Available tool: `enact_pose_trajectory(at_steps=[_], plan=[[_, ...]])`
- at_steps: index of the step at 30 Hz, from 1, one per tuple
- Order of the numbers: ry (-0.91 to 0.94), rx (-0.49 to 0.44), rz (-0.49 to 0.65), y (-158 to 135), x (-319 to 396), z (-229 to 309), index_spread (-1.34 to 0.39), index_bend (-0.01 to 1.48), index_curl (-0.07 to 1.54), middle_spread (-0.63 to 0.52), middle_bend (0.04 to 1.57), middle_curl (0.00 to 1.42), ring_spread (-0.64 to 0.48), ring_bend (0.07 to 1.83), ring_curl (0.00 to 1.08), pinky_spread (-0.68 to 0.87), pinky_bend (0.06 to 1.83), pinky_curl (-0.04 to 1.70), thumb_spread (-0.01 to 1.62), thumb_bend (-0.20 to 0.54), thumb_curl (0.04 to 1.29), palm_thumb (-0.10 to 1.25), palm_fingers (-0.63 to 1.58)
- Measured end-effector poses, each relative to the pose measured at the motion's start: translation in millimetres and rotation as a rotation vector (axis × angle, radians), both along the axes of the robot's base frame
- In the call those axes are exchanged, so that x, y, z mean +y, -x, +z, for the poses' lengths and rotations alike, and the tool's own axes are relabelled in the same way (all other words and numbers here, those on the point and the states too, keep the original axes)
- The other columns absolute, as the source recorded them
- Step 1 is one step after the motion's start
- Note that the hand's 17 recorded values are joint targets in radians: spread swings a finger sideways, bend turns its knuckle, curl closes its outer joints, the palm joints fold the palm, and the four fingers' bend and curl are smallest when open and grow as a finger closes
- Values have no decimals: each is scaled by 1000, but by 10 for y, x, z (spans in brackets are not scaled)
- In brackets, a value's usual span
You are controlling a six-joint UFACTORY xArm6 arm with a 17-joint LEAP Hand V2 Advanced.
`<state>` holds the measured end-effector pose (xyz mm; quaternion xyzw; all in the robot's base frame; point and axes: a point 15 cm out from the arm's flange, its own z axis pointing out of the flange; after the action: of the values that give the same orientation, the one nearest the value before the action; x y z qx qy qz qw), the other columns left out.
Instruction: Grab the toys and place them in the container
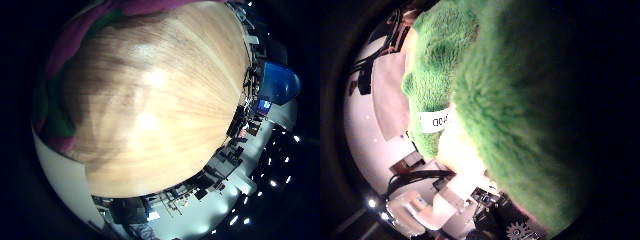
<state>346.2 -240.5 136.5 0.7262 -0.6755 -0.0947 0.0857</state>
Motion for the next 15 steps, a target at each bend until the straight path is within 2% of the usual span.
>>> enact_pose_trajectory(at_steps=[15], plan=[[39,-56,15,11,67,551,-584,471,547,-433,889,612,-329,1168,487,-561,1068,379,929,-23,365,948,1240]])
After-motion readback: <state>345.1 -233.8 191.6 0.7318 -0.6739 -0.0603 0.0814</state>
